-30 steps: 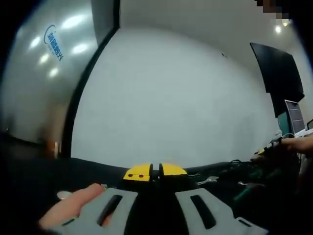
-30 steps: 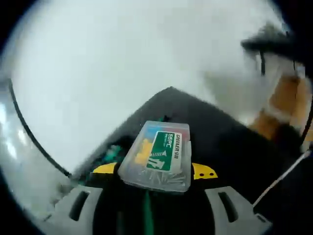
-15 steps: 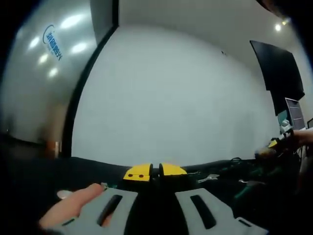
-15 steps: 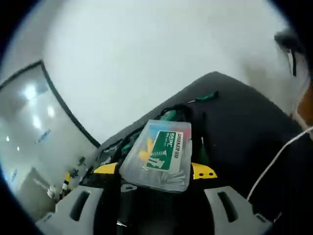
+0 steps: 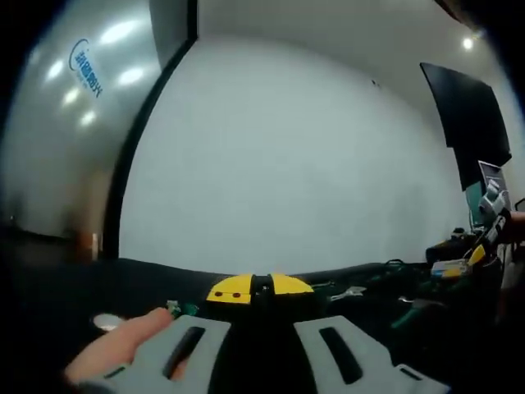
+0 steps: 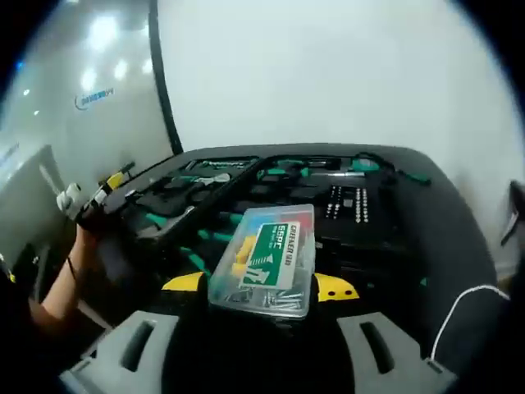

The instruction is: Pick up the tools and put them into their designated positions in the toolbox.

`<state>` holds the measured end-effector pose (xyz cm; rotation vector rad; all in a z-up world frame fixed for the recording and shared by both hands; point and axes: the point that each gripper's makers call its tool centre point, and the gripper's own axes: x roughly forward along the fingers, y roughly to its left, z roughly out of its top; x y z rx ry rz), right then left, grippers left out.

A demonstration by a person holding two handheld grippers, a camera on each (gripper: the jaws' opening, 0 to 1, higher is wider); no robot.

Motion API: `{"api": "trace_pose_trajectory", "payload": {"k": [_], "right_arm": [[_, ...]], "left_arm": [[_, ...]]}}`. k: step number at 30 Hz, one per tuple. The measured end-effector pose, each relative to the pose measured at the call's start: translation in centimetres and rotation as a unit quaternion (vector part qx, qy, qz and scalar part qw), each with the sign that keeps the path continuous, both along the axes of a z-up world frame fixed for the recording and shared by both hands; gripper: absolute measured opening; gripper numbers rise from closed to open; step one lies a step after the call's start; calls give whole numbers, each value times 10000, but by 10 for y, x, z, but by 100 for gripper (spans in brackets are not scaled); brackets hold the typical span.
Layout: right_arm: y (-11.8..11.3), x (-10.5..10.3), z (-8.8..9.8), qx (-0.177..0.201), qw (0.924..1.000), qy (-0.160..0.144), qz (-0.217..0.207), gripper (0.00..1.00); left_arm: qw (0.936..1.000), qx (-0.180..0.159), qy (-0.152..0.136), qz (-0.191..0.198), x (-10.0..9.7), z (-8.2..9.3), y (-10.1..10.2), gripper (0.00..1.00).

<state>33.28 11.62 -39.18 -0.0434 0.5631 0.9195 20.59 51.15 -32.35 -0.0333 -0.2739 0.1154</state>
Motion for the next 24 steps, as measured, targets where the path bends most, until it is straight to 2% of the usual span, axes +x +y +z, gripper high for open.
{"api": "trace_pose_trajectory", "payload": {"k": [1,2,5,6,7,8,9,10,11,12,13,14,15,16,17,18,19,20,21,22,23,24], "right_arm": [[-4,-2,-1,138,9997,197,-84,45],[-8,-1,2,274,9992,252,-157,41],[-29,-2,7,171,9989,201,-392,23],[-32,-2,9,52,9994,-22,-355,20],[-32,-5,12,-61,9991,-390,-157,19],[-32,-9,10,-75,9994,-322,-111,19],[-32,-12,9,12,9999,-119,-73,21],[-30,-17,12,275,9996,103,47,23],[-33,-13,19,544,9985,105,-24,22],[-41,-4,29,827,9964,-28,-191,22],[-48,3,34,899,9954,-171,-290,22],[-62,19,43,988,9925,-532,-482,21],[-69,29,52,1116,9882,-878,-583,21],[-80,41,63,1340,9796,-1299,-743,21],[-87,50,67,1502,9741,-1456,-852,21],[-95,59,71,1667,9678,-1596,-1007,21],[-105,76,76,1907,9558,-1879,-1216,21],[-109,85,79,1954,9494,-2148,-1201,21],[-111,93,79,2037,9453,-2248,-1200,21],[-111,102,79,2247,9404,-2205,-1284,21],[-110,114,80,2465,9338,-2261,-1272,21],[-108,121,79,2558,9320,-2214,-1300,22]], "left_arm": [[10000,13,1,-1,0,0,-1,9],[10000,37,35,9,1,-1,-1,9],[9998,76,177,41,4,-6,-2,9],[9997,99,203,56,5,-7,-2,9],[9996,129,248,64,6,-8,-3,9],[9995,144,277,64,7,-9,-4,9],[9993,166,318,78,7,-10,-5,9],[9992,183,341,94,8,-10,-7,9],[9986,287,421,119,10,-9,-12,9],[9975,411,577,18,14,-9,-22,8],[9956,532,763,-141,18,-10,-36,6],[9927,669,909,-435,24,-5,-56,4],[9900,678,858,-885,30,7,-85,4],[9805,789,758,-1634,33,24,-134,5],[9725,908,662,-2042,35,34,-167,5],[9586,1338,649,-2428,39,40,-209,6],[9508,1659,763,-2502,46,37,-229,6],[9326,2229,1129,-2603,57,23,-254,8],[9116,2650,1430,-2797,61,8,-271,8],[8828,3064,1617,-3173,69,-11,-293,8],[8694,3186,1733,-3357,74,-21,-303,9],[8543,3181,1946,-3620,81,-34,-312,11]]}}
